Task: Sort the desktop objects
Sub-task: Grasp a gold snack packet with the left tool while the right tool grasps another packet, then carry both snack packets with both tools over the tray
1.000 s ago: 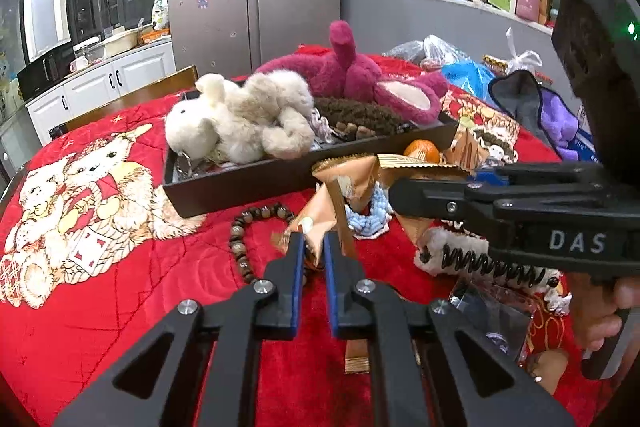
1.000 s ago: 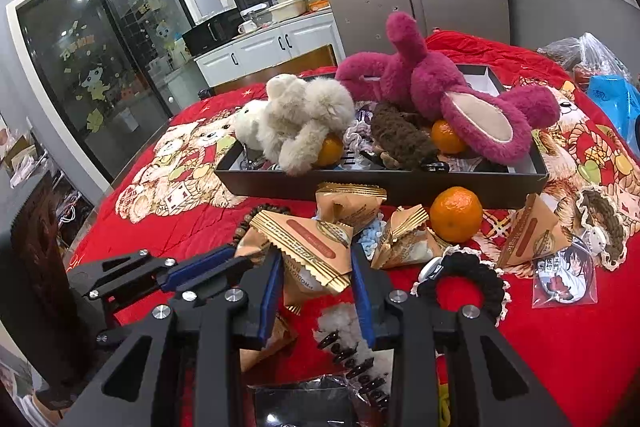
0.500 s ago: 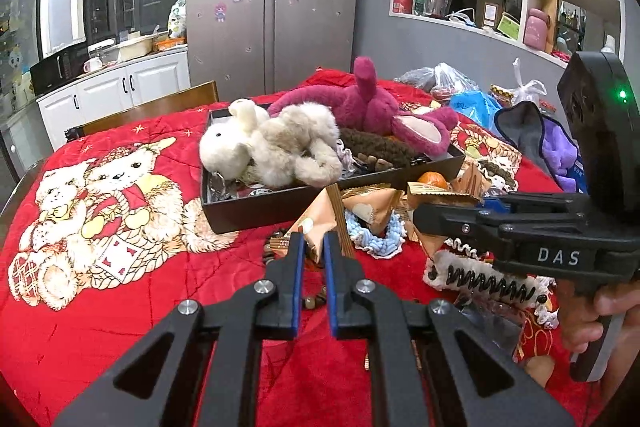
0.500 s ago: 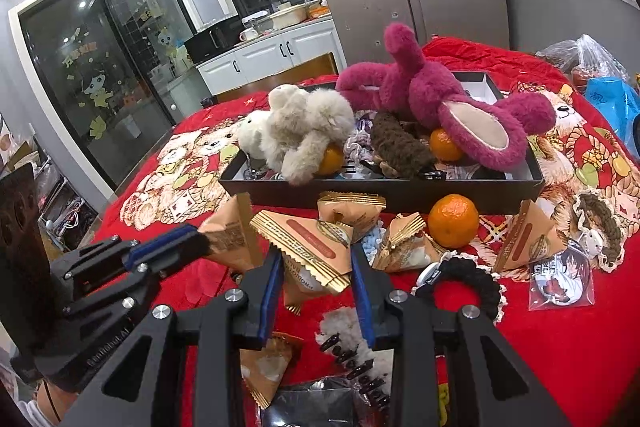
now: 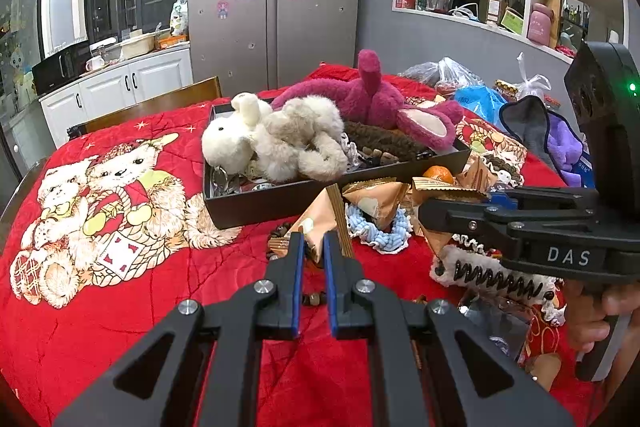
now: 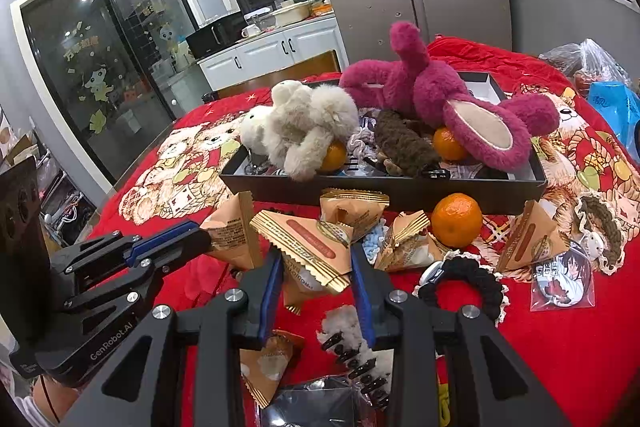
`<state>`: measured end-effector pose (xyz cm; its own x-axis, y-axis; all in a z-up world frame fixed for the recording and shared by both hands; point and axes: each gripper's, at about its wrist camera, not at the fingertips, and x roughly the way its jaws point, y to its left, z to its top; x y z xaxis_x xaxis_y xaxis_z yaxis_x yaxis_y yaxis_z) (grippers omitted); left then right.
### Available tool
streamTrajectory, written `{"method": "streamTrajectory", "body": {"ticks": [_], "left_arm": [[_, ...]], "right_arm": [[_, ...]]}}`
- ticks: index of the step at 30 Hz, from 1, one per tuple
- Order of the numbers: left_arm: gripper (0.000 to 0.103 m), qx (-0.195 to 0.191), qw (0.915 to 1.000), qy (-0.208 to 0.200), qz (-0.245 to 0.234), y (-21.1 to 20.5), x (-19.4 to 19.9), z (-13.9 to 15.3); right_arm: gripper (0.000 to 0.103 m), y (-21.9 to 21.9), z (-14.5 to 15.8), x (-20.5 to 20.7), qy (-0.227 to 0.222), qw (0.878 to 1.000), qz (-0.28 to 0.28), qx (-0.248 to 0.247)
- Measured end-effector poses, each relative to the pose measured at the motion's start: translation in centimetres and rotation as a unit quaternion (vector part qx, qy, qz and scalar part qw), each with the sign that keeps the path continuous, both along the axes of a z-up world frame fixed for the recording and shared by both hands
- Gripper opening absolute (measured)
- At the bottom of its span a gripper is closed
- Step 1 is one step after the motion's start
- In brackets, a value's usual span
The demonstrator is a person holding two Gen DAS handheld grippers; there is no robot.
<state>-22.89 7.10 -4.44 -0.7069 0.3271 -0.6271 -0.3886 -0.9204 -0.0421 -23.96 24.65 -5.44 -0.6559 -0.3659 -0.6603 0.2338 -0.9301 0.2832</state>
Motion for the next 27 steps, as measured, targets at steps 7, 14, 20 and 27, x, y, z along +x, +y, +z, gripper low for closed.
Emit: {"method": "streamTrajectory", "body": {"ticks": [7,14,20,27], "left_arm": [[0.01,0.012,0.9997,0.017,0.009,-0.4,0.1,1.8],[0.01,0.031,0.9993,0.016,0.014,0.3,-1.3,4.0],[0.01,0.042,0.9986,0.015,0.029,1.0,-4.6,6.3],[0.01,0.041,0.9981,0.026,0.038,2.0,-10.1,8.8]], "right_arm": [[0.033,0.0,1.5,1.1,0.053,0.997,-0.036,0.031],[0.033,-0.5,3.6,1.7,0.091,0.994,-0.054,0.039],[0.033,-1.0,5.3,-0.7,0.086,0.994,-0.06,0.044],[0.033,-0.8,7.3,-5.7,0.074,0.994,-0.067,0.045]]}}
